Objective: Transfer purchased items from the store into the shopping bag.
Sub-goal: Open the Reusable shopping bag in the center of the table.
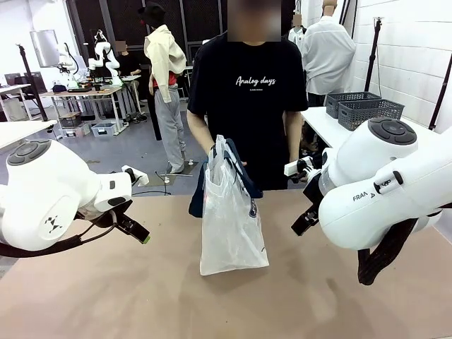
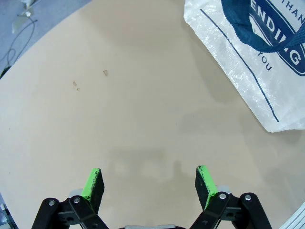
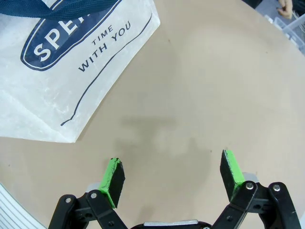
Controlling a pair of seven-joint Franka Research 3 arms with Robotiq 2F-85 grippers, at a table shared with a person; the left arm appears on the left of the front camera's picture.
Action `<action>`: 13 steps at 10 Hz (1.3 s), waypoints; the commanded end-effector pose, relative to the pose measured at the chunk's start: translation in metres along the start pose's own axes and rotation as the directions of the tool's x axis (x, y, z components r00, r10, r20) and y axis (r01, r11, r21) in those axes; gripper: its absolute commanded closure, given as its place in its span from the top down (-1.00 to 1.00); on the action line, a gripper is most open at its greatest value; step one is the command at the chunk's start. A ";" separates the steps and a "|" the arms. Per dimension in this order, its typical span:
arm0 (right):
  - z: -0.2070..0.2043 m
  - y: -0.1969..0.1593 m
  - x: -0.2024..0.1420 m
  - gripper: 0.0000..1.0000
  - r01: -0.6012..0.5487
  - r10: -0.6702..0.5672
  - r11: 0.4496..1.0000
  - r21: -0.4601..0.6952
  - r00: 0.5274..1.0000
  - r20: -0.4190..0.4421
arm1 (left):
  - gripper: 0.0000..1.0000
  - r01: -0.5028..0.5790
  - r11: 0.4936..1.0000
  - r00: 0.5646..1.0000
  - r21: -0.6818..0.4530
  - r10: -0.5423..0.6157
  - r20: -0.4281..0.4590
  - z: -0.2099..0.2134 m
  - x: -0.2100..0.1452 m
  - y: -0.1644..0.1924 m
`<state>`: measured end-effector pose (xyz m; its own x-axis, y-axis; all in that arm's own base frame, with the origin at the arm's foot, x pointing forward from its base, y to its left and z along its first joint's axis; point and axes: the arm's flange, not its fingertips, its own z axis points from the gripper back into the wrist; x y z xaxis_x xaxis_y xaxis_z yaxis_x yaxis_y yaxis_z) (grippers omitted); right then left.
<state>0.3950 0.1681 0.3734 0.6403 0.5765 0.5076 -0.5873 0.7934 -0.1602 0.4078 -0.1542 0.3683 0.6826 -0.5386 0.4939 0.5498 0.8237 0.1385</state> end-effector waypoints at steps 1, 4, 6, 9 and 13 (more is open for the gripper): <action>0.000 0.000 0.000 1.00 0.000 0.000 1.000 0.000 1.000 0.000 | 1.00 -0.003 1.000 1.000 0.001 0.003 0.000 0.000 -0.001 0.001; 0.000 0.000 0.000 1.00 0.000 0.000 1.000 0.000 1.000 0.000 | 1.00 -0.003 1.000 1.000 0.001 0.003 0.000 0.000 -0.001 0.001; 0.000 0.000 0.000 1.00 0.000 0.000 1.000 0.000 1.000 0.000 | 1.00 -0.003 1.000 1.000 0.001 0.003 0.000 0.000 -0.001 0.001; 0.000 0.000 0.000 1.00 0.000 0.000 1.000 0.000 1.000 0.000 | 1.00 -0.003 1.000 1.000 0.001 0.003 0.000 0.000 -0.001 0.001; 0.000 0.000 0.000 1.00 0.000 0.000 1.000 0.000 1.000 0.000 | 1.00 -0.003 1.000 1.000 0.001 0.003 0.000 0.000 -0.001 0.001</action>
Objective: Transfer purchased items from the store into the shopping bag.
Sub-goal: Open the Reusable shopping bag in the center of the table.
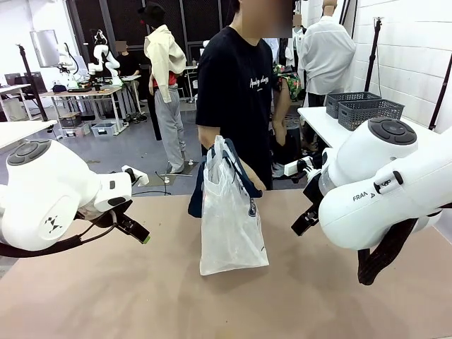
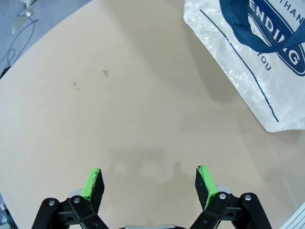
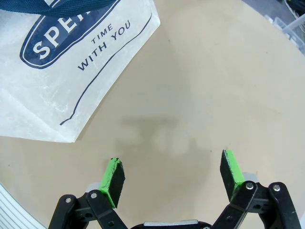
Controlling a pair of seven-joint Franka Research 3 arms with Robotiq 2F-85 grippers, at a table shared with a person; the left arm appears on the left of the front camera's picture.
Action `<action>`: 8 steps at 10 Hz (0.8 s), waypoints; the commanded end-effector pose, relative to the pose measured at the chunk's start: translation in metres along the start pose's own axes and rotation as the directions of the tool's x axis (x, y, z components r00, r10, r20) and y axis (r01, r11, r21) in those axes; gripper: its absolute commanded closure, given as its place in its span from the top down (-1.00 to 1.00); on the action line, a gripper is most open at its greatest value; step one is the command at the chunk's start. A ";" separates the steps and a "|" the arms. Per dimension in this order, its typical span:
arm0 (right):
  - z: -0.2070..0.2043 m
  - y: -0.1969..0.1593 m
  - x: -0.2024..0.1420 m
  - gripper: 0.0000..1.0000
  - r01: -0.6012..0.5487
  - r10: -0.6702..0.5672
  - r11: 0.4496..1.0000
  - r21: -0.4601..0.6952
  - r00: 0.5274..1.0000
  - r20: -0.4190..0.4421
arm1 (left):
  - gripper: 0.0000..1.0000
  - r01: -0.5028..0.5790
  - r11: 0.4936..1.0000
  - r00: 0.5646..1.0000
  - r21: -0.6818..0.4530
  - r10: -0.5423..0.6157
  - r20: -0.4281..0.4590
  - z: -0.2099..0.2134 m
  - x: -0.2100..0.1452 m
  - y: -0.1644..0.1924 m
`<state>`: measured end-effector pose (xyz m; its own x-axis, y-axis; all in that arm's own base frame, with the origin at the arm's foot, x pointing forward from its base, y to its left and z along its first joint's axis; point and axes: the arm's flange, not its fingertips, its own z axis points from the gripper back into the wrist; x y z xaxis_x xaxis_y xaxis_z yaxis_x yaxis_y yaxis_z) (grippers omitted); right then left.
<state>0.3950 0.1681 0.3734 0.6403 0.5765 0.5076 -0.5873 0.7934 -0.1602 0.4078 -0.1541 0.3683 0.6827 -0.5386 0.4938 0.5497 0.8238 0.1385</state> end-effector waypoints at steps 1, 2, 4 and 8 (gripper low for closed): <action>0.000 0.000 0.000 1.00 0.000 0.000 1.000 0.000 1.000 0.000 | 1.00 -0.003 1.000 1.000 0.000 0.003 0.000 0.000 -0.001 0.001; 0.000 0.000 0.000 1.00 0.000 0.000 1.000 0.000 1.000 0.000 | 1.00 -0.003 1.000 1.000 0.000 0.003 0.000 0.000 -0.001 0.001; 0.000 0.000 0.000 1.00 0.000 0.000 1.000 0.000 1.000 0.000 | 1.00 -0.003 1.000 1.000 0.000 0.003 0.000 0.000 -0.001 0.001; 0.000 0.000 0.000 1.00 0.000 0.000 1.000 0.000 1.000 0.000 | 1.00 -0.003 1.000 1.000 0.000 0.003 0.000 0.000 -0.001 0.001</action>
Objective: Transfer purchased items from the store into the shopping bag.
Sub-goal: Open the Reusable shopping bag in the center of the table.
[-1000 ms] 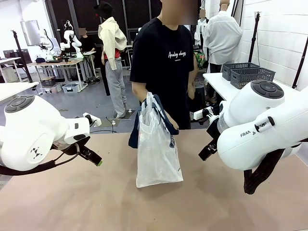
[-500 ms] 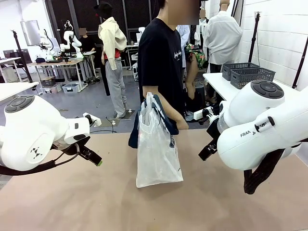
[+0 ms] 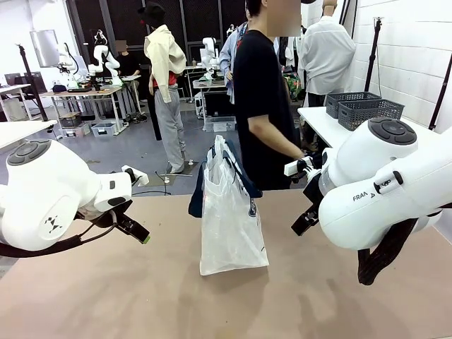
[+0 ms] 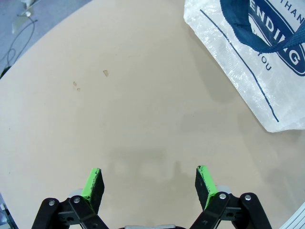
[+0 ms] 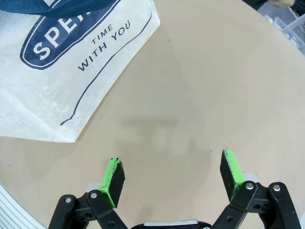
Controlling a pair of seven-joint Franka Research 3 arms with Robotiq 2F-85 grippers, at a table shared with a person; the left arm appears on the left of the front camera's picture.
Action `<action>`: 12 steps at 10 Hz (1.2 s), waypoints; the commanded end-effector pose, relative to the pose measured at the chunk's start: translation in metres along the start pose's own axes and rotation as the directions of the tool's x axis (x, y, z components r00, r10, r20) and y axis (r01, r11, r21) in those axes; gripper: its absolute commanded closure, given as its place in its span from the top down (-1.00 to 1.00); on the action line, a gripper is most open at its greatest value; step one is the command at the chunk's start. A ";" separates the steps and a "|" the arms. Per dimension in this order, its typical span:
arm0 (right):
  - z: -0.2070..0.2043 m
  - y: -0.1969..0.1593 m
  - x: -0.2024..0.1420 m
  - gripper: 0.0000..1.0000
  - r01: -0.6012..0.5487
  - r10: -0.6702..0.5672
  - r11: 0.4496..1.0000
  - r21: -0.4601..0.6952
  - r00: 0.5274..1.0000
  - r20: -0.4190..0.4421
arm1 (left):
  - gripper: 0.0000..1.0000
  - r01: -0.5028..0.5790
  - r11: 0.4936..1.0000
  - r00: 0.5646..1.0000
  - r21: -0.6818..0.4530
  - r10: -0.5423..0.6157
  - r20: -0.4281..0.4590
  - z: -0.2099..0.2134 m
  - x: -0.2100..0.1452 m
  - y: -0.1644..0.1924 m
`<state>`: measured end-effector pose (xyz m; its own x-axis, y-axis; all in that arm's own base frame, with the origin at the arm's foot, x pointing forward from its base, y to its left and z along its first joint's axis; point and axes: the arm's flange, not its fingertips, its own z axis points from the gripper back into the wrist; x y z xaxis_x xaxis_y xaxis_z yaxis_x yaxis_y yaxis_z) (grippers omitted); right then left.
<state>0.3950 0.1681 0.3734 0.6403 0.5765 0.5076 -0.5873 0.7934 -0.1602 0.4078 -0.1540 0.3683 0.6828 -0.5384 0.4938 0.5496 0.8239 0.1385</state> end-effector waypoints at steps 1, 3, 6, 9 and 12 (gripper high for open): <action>0.000 0.000 0.000 1.00 0.000 0.000 1.000 0.000 1.000 0.000 | 1.00 -0.003 1.000 1.000 0.000 0.003 0.000 0.000 -0.001 0.001; 0.000 0.000 0.000 1.00 0.000 0.000 1.000 0.000 1.000 0.000 | 1.00 -0.003 1.000 1.000 0.000 0.003 0.000 0.000 -0.001 0.001; 0.000 0.000 0.000 1.00 0.000 0.000 1.000 0.000 1.000 0.000 | 1.00 -0.003 1.000 1.000 0.000 0.003 0.000 0.000 -0.001 0.001; 0.000 0.000 0.000 1.00 0.000 0.000 1.000 0.000 1.000 0.000 | 1.00 -0.003 1.000 1.000 0.000 0.003 0.000 0.000 -0.001 0.001; 0.000 0.000 0.000 1.00 0.000 0.000 1.000 0.000 1.000 0.000 | 1.00 -0.003 1.000 1.000 0.000 0.003 0.000 0.000 -0.001 0.001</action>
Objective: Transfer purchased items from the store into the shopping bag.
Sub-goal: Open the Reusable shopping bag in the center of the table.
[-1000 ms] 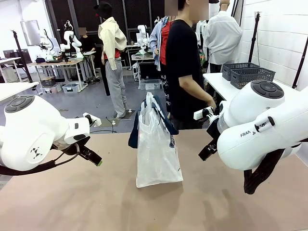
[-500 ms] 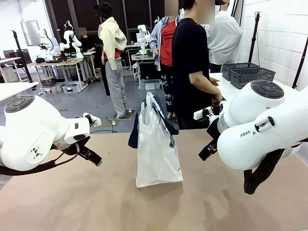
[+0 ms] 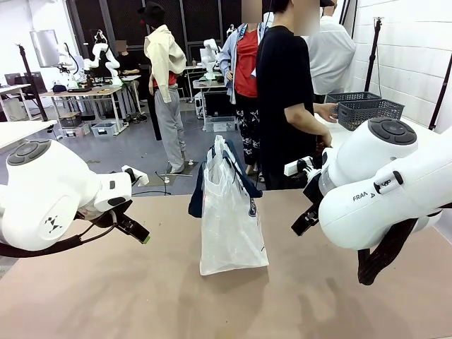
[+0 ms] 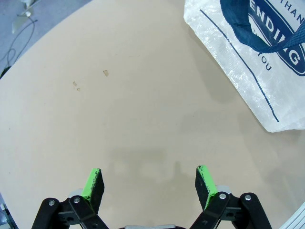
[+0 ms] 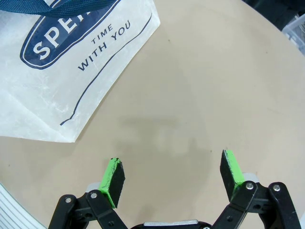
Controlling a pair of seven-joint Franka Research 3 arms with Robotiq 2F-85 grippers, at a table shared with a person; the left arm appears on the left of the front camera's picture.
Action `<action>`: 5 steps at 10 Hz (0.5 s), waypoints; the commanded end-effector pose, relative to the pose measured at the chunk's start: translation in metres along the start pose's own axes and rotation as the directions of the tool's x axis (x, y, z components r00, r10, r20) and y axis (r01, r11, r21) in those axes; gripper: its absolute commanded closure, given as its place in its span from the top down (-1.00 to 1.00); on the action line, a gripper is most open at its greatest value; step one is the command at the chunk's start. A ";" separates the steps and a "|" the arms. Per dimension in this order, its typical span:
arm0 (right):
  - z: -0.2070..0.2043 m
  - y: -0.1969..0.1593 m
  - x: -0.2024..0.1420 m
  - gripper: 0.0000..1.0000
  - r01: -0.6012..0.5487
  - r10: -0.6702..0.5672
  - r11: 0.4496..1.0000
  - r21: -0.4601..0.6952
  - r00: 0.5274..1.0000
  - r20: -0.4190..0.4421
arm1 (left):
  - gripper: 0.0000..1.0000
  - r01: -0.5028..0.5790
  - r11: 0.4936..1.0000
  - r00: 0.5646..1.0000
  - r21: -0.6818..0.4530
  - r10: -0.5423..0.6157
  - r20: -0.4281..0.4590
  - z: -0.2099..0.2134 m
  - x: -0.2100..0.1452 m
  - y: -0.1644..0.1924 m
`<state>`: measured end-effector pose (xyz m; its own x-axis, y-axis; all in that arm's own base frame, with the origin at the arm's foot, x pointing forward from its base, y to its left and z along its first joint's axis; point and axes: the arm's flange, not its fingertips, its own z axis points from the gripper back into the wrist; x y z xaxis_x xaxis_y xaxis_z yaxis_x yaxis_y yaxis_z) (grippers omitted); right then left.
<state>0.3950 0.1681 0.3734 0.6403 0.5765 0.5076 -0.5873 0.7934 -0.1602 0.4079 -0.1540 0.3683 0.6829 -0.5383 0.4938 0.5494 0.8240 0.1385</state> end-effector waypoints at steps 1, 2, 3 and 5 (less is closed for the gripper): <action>0.000 0.000 0.000 1.00 0.000 0.000 1.000 0.000 1.000 0.000 | 1.00 -0.002 1.000 1.000 0.000 0.002 0.000 0.000 -0.001 0.001; 0.000 0.000 0.000 1.00 0.000 0.000 1.000 0.000 1.000 0.000 | 1.00 -0.002 1.000 1.000 0.000 0.002 0.000 0.000 -0.001 0.001; 0.000 0.000 0.000 1.00 0.000 0.000 1.000 0.000 1.000 0.000 | 1.00 -0.002 1.000 1.000 0.000 0.002 0.000 0.000 -0.001 0.001; 0.000 0.000 0.000 1.00 0.000 0.000 1.000 0.000 1.000 0.000 | 1.00 -0.002 1.000 1.000 0.000 0.002 0.000 0.000 -0.001 0.001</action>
<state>0.3950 0.1681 0.3734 0.6403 0.5765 0.5076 -0.5873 0.7934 -0.1602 0.4079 -0.1539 0.3683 0.6829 -0.5383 0.4938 0.5494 0.8240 0.1385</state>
